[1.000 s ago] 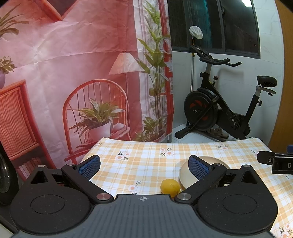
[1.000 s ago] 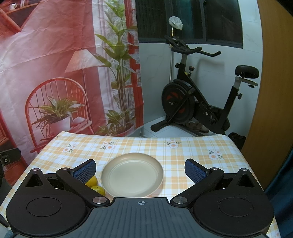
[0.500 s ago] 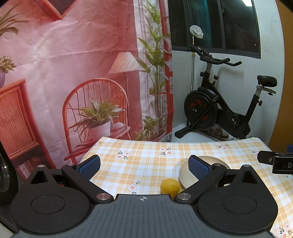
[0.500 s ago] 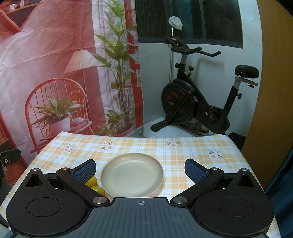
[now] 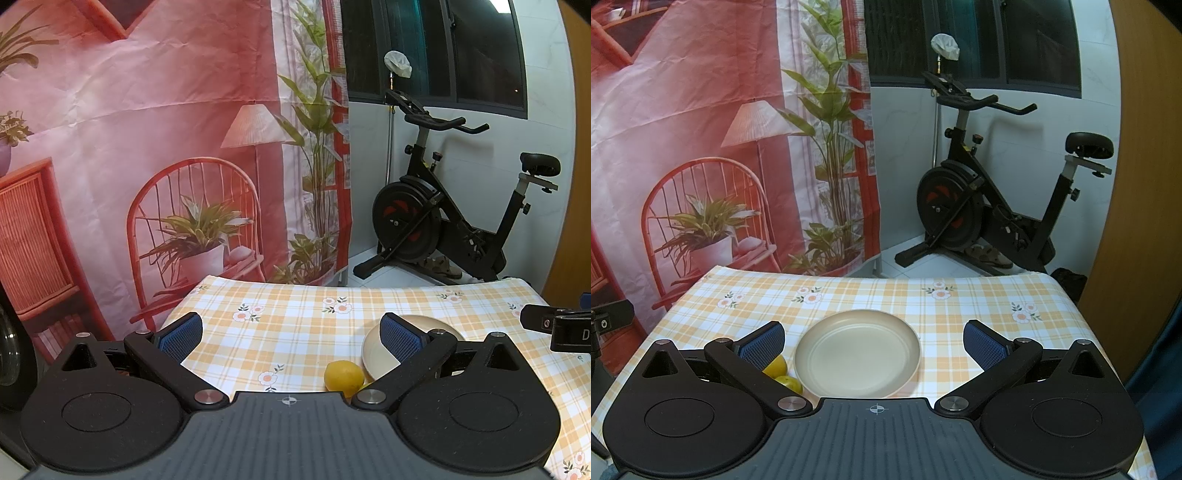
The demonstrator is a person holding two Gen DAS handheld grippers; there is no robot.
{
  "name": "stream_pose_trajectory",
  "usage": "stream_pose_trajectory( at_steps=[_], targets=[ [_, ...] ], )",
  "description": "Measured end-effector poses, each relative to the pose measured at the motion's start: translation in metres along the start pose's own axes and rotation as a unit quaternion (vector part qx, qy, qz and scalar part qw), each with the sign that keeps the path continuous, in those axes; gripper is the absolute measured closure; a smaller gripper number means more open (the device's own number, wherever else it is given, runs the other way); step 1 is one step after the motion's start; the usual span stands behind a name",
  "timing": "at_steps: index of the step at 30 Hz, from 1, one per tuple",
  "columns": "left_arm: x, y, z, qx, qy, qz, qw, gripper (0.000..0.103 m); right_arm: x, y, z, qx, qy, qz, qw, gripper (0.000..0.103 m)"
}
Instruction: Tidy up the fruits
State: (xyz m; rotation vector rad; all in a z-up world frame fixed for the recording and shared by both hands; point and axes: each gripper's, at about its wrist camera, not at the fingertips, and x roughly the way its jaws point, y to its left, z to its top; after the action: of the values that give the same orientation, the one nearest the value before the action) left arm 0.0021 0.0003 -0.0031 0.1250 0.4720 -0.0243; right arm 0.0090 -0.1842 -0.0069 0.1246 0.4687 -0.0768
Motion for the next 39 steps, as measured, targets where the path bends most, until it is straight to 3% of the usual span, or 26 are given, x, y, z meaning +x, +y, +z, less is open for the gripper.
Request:
stream_pose_trajectory(
  at_steps=[31, 39],
  targets=[
    [0.0005, 0.0005, 0.0016, 0.001, 0.0, 0.001, 1.0, 0.0, -0.0019, 0.0008, 0.0002, -0.003, -0.002, 0.001, 1.0, 0.0],
    [0.0085, -0.0034, -0.0045, 0.012, 0.001, 0.014, 0.9998, 0.0, 0.0037, -0.0026, -0.0039, -0.015, -0.023, 0.013, 1.0, 0.0]
  ],
)
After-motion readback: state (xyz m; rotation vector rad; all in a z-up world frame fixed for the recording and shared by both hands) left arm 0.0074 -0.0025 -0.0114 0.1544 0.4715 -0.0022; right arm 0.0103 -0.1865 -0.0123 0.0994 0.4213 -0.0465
